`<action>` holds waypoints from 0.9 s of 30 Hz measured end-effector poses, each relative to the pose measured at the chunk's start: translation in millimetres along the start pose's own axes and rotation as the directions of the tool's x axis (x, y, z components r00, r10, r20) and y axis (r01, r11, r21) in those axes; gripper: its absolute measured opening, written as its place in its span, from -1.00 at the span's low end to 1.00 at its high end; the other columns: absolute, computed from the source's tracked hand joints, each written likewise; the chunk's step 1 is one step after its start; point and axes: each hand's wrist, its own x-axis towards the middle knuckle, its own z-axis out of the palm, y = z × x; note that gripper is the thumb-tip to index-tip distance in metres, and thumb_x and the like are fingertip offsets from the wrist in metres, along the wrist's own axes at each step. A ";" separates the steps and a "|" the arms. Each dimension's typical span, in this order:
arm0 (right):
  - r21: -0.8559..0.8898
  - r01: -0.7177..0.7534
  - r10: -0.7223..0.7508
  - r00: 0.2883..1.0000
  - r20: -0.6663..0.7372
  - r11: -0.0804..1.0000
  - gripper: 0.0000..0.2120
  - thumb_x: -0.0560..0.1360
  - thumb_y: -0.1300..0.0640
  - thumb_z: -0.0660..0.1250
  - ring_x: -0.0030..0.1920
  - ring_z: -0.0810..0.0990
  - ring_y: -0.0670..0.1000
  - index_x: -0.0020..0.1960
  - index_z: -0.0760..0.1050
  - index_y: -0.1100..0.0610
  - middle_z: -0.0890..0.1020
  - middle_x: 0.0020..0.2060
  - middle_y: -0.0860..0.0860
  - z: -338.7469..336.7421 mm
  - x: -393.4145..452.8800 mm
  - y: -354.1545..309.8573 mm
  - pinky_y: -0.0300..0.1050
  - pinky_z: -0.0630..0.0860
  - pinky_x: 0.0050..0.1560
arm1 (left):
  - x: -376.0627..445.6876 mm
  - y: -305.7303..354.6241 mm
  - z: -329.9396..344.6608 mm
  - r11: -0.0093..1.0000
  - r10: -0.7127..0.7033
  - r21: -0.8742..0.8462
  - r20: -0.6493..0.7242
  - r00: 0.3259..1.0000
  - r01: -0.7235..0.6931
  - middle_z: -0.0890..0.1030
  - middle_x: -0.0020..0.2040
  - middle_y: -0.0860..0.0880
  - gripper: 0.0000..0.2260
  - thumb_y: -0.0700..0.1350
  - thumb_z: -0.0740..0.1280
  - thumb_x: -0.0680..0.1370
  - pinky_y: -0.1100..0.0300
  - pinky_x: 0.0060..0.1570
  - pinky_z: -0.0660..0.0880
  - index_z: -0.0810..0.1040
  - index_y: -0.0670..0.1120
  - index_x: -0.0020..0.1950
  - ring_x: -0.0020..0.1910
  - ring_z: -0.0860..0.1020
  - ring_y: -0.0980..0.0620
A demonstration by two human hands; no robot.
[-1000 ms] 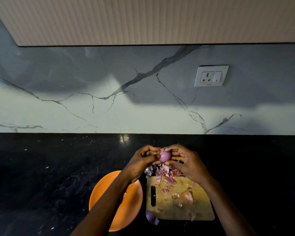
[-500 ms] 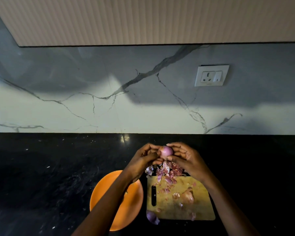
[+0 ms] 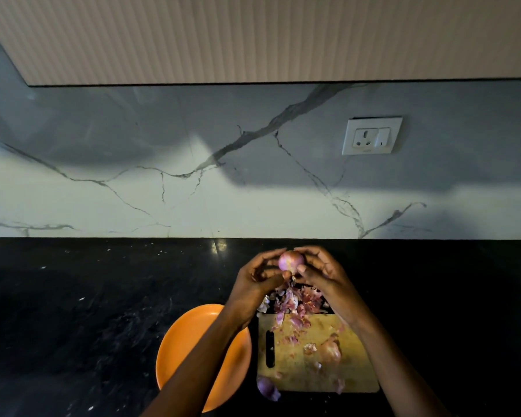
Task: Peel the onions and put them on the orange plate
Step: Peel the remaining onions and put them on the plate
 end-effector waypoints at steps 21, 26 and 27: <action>0.006 0.017 -0.018 1.000 0.007 1.000 -0.66 0.58 0.26 0.33 0.28 0.60 0.03 0.34 0.51 0.13 0.65 0.22 0.07 9.4 -0.1 1.5 -0.15 0.55 0.19 | -3.0 -6.9 1.7 0.998 0.045 0.046 -0.070 0.997 -0.042 0.71 0.08 -0.10 -0.65 -0.37 0.43 0.49 0.19 0.05 0.60 0.55 -0.23 0.27 0.09 0.68 -0.04; -0.019 0.027 -0.028 0.999 -0.033 0.999 -0.69 0.58 0.20 0.33 0.27 0.61 0.01 0.33 0.53 0.09 0.65 0.22 0.03 13.2 0.1 5.1 -0.13 0.56 0.18 | -3.2 -10.5 2.2 0.998 0.049 0.048 -0.098 0.994 -0.044 0.71 0.05 -0.13 -0.68 -0.37 0.43 0.50 0.18 0.04 0.60 0.55 -0.24 0.25 0.07 0.68 -0.06; -0.013 0.028 -0.029 0.998 -0.047 1.000 -0.69 0.59 0.22 0.33 0.26 0.61 0.01 0.32 0.54 0.10 0.65 0.21 0.03 14.1 -0.1 6.5 -0.15 0.57 0.14 | -3.5 -10.6 2.7 0.998 0.047 0.047 -0.101 0.994 -0.042 0.71 0.05 -0.13 -0.68 -0.36 0.44 0.50 0.19 0.03 0.60 0.56 -0.24 0.24 0.07 0.69 -0.07</action>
